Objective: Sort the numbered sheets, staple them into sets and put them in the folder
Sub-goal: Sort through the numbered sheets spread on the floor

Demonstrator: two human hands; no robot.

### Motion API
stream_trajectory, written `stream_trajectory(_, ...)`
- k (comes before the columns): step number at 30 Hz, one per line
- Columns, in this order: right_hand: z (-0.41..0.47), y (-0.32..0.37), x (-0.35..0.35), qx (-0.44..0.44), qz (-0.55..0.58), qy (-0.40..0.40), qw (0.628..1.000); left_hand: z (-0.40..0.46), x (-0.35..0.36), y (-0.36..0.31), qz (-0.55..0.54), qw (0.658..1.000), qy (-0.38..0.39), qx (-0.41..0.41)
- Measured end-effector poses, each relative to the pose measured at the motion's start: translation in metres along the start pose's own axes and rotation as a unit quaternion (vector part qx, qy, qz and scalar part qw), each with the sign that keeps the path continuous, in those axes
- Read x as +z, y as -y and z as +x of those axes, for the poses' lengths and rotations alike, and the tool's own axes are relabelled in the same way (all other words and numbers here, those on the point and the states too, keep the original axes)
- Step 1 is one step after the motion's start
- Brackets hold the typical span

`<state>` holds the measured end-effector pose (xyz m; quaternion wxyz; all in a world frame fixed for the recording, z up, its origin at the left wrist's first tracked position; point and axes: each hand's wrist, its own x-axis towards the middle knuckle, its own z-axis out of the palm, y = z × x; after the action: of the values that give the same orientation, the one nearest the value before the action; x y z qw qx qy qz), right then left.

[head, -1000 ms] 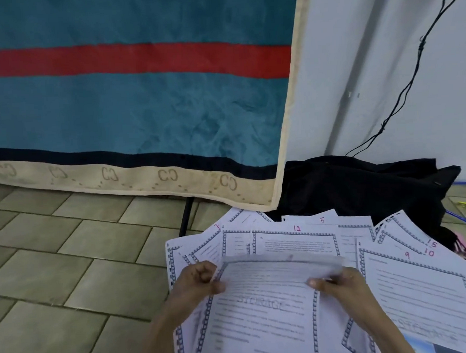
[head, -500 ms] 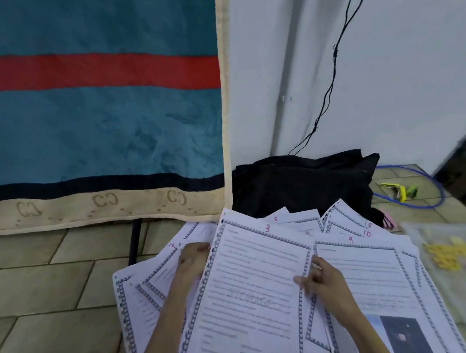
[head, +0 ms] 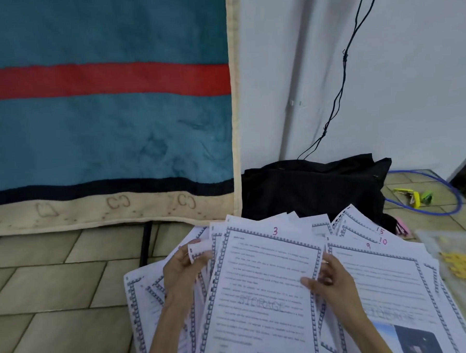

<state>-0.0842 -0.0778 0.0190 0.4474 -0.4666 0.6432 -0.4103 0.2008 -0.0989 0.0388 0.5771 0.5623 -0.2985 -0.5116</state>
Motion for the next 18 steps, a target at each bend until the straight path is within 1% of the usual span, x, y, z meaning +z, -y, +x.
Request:
stream_trajectory(1, 0.001, -0.003, -0.001, -0.005, 0.013, -0.002, 1.000, 0.002, -0.003, -0.001, -0.006, 1.000, -0.016, -0.008)
stream_trajectory(4, 0.001, -0.004, -0.001, -0.013, 0.069, 0.001, 0.998, 0.010, -0.007, -0.002, -0.030, 0.994, -0.102, -0.019)
stream_trajectory(5, 0.003, -0.008, -0.001, -0.023, 0.092, 0.015, 0.995, 0.012, -0.009, -0.004, -0.033, 0.992, -0.119, -0.018)
stream_trajectory(7, 0.000, -0.004, 0.001, -0.028, 0.125, 0.029, 0.991, 0.019, -0.011, -0.005, -0.035, 0.992, -0.123, -0.020)
stream_trajectory(9, 0.004, -0.007, 0.001, -0.018, 0.114, 0.038, 0.993, 0.025, -0.014, -0.002, -0.033, 0.992, -0.120, -0.027)
stream_trajectory(10, 0.004, -0.007, 0.001, -0.006, 0.102, 0.034, 0.994, 0.027, -0.015, -0.002, -0.031, 0.993, -0.113, -0.027)
stream_trajectory(11, 0.005, -0.006, 0.001, -0.002, 0.098, 0.052, 0.994, 0.026, -0.015, -0.002, -0.032, 0.994, -0.098, -0.027)
stream_trajectory(13, 0.007, -0.004, 0.003, 0.011, 0.086, 0.051, 0.995, 0.024, -0.015, -0.002, -0.042, 0.998, -0.034, -0.027)
stream_trajectory(15, 0.009, 0.000, 0.005, 0.009, 0.078, 0.069, 0.995, 0.017, -0.013, -0.008, -0.039, 0.998, 0.041, -0.031)
stream_trajectory(17, 0.009, 0.005, 0.009, 0.003, 0.066, 0.083, 0.994, 0.009, -0.009, -0.010, -0.015, 0.995, 0.092, -0.043)
stream_trajectory(18, 0.009, 0.005, 0.011, 0.008, 0.069, 0.084, 0.994, 0.006, -0.007, -0.009, -0.011, 0.993, 0.105, -0.055)
